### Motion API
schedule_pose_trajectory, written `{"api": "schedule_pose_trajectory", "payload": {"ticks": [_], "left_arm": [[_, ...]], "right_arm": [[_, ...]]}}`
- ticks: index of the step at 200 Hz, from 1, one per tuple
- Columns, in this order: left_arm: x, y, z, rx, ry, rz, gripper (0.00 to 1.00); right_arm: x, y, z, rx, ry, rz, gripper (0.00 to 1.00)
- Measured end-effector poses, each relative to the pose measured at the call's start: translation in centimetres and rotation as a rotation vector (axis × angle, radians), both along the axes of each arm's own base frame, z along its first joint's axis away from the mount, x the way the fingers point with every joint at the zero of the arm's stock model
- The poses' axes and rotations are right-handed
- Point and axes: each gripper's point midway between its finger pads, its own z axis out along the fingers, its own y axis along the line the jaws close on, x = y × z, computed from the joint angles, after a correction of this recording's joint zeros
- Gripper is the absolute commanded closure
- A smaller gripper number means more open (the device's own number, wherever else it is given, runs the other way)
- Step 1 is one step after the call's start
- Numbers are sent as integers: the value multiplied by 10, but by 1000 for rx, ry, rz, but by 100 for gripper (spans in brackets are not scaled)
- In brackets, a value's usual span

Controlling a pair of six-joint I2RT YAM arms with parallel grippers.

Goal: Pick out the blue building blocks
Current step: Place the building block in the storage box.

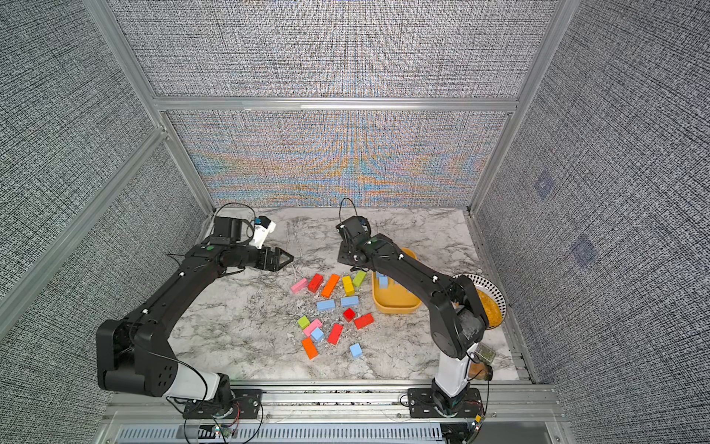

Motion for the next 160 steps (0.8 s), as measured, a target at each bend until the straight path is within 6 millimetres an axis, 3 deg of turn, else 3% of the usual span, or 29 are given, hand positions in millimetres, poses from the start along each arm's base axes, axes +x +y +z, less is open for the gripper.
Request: {"api": "schedule_pose_trajectory", "payload": {"ticks": [20,50,93,114,160], "left_arm": [[-5,-32,-7,13,21,-90,3],[-16,-63,-23,51,50,-182,2],[-20,-76,-34,76,74,-214,1],[-24,-81,-36,79,82,-229,0],[-26,-82,-39,83,92,-235,0]], "right_arm": [[-11,-37,-6,-10,22,-43,82],[-29,-96,-18,-27,54,-144,82],[-59,-159,-32,-21,75,-276,82],[-68,-172,-40,-18,92,-304,82],[-73,-165,-57,6,156,-294,79]]}}
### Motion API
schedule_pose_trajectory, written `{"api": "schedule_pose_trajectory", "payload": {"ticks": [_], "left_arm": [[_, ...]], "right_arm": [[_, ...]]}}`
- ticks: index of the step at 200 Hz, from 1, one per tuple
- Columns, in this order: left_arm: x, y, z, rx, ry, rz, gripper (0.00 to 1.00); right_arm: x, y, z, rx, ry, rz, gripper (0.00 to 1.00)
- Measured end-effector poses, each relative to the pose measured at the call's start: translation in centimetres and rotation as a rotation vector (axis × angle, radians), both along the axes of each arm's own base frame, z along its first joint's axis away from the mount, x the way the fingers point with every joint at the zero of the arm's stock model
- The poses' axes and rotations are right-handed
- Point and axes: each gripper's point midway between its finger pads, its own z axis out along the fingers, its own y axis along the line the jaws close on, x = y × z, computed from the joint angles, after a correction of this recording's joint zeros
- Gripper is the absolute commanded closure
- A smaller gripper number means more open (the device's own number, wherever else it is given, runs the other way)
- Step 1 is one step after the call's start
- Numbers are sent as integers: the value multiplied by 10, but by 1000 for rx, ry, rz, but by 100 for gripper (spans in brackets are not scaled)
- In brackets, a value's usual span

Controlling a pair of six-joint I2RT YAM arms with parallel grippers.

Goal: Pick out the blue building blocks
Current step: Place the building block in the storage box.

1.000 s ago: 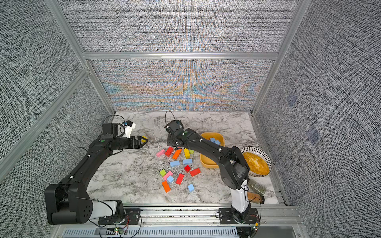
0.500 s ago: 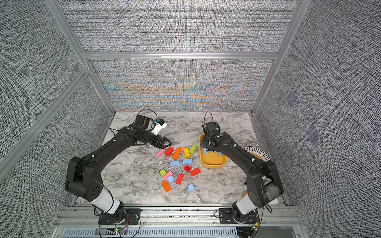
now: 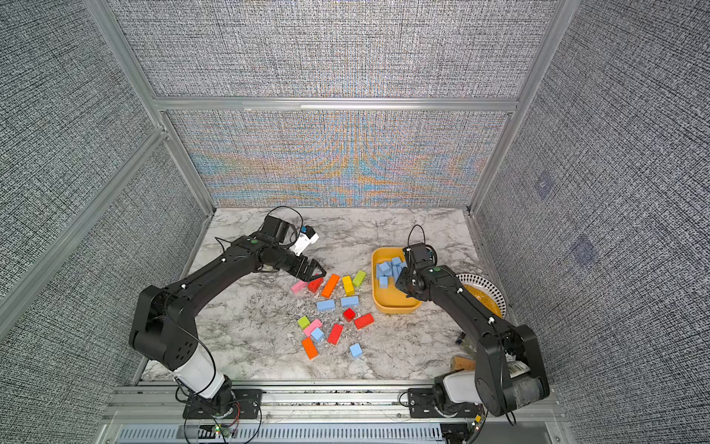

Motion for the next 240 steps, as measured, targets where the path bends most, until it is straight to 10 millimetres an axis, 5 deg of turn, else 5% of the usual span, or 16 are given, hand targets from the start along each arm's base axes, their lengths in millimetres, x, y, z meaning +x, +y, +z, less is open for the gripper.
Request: {"api": "schedule_pose_trajectory", "payload": {"ticks": [38,86,183,240], "left_arm": [[0,-2,-2,5,7,-6,0],[7,-5,-2,11,11,-4,0],[1,1,-5,61,3,-53,2],[-23,9,-11,153,-94,-293,13]], "right_arm": [[4,12,-15,5,57,24,78],[28,44,-15,0,56,99,57],[44,41,-1,-67,23,76,45],[46,115,45,43,-190,213,48]]}}
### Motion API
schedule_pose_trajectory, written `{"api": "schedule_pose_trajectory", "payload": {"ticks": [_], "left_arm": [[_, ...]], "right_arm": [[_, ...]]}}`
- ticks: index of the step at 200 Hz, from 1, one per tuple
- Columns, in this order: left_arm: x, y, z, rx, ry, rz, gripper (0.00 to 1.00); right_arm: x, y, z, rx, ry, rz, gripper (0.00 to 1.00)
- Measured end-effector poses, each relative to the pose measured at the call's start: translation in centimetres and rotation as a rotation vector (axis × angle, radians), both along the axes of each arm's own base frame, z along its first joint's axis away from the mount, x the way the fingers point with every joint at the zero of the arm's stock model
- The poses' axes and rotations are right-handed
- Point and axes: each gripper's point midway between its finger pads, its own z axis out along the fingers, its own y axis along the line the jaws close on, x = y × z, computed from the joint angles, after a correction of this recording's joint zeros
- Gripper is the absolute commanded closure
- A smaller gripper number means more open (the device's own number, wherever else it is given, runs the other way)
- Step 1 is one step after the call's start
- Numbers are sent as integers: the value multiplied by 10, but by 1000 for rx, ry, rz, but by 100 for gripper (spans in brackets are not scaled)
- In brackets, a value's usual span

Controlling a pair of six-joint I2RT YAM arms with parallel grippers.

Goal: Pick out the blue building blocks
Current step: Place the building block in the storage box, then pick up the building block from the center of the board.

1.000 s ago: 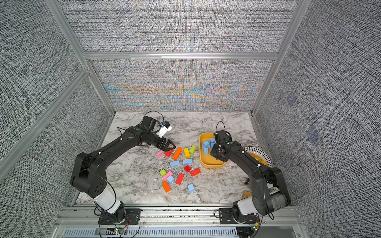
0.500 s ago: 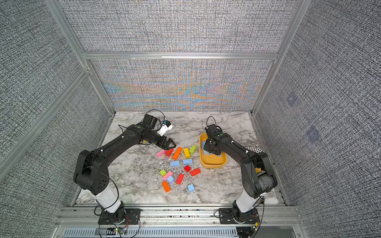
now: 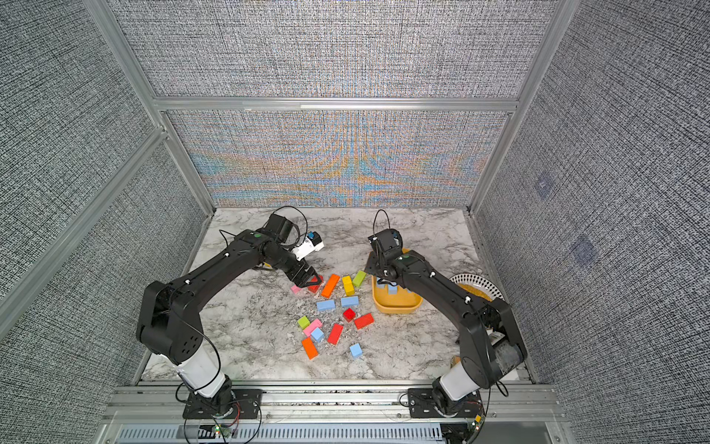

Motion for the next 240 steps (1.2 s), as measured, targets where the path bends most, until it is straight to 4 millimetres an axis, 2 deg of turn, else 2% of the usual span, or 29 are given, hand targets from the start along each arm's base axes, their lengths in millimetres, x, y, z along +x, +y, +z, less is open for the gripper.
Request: {"api": "schedule_pose_trajectory", "payload": {"ticks": [32,58,108,142,175,205,221,240], "left_arm": [[-32,-2,-26,94,-30,-216,16],[-48,-8,-49,155,-33,-330,20],[-55,-15,-81,279,-53,-399,25],[-54,-22,-98,338,-74,-439,34],[-45,-20,-116,402,-86,-442,43],[-38,-23,-126,436,-105,-445,56],[-35,-23,-129,446,-117,-444,66],[-32,-24,-130,454,-124,-446,77]], "right_arm": [[-10,48,-7,65,-31,88,48],[-11,57,-8,98,-42,82,48],[-22,43,-4,127,-86,51,51],[-34,28,-6,138,-95,19,51],[-43,18,0,154,-113,-5,51],[-51,7,5,169,-131,-36,51],[-54,2,11,179,-155,-49,51],[-60,-7,8,167,-159,-66,51]]}}
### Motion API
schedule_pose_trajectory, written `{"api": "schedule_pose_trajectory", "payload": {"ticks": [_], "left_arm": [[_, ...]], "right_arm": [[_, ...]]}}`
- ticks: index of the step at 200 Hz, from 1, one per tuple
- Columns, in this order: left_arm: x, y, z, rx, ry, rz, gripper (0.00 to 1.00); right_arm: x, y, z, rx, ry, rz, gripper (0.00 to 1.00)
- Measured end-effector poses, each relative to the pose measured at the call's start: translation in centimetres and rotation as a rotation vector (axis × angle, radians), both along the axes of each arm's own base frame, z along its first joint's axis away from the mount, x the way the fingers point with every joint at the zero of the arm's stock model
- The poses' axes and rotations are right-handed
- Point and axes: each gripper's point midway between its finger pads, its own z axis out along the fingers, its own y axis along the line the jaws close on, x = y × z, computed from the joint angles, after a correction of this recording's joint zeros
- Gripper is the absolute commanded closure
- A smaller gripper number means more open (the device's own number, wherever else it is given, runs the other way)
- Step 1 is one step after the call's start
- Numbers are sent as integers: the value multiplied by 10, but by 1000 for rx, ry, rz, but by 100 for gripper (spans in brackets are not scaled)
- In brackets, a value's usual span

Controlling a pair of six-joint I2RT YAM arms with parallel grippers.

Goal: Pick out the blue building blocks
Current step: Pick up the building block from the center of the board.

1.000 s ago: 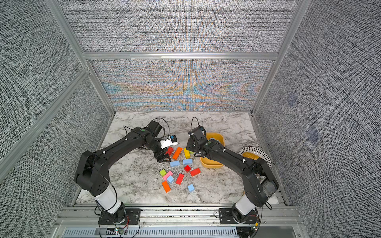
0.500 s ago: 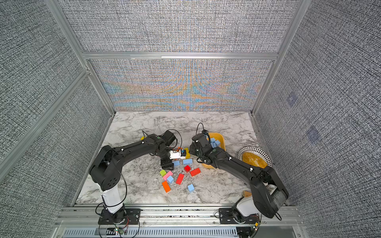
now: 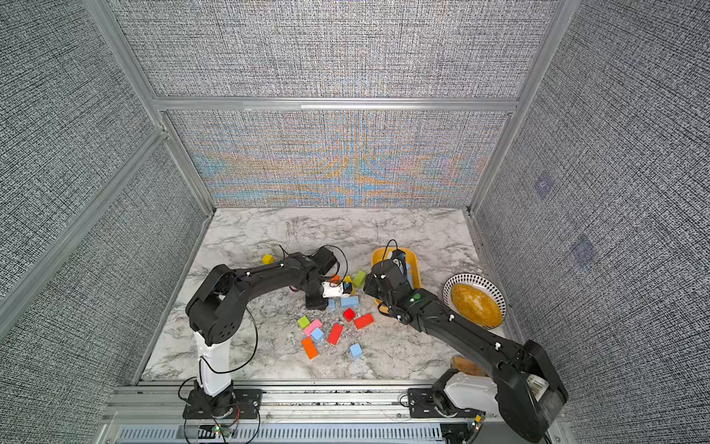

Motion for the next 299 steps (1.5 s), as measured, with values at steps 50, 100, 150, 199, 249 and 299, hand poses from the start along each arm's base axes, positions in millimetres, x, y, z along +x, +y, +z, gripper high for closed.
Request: {"api": "schedule_pose_trajectory", "payload": {"ticks": [50,100,150,199,249,299], "left_arm": [[2,-7,28,-53,-39,-7,85],[4,-15,102,-277,-85,98,87],[7,-10,153,-521,-43,330,92],[8,-9,168,-606,-16,491,92],[0,-3,173,-651,8,590,92],[2,-1,176,-668,1,633,92]], "right_arm": [[7,-11,18,-49,-79,8,49],[26,9,84,-81,-312,167,48],[34,55,110,22,-344,336,50],[23,121,95,231,-177,372,51],[15,143,76,362,-75,260,52],[15,160,58,407,-5,232,64]]}}
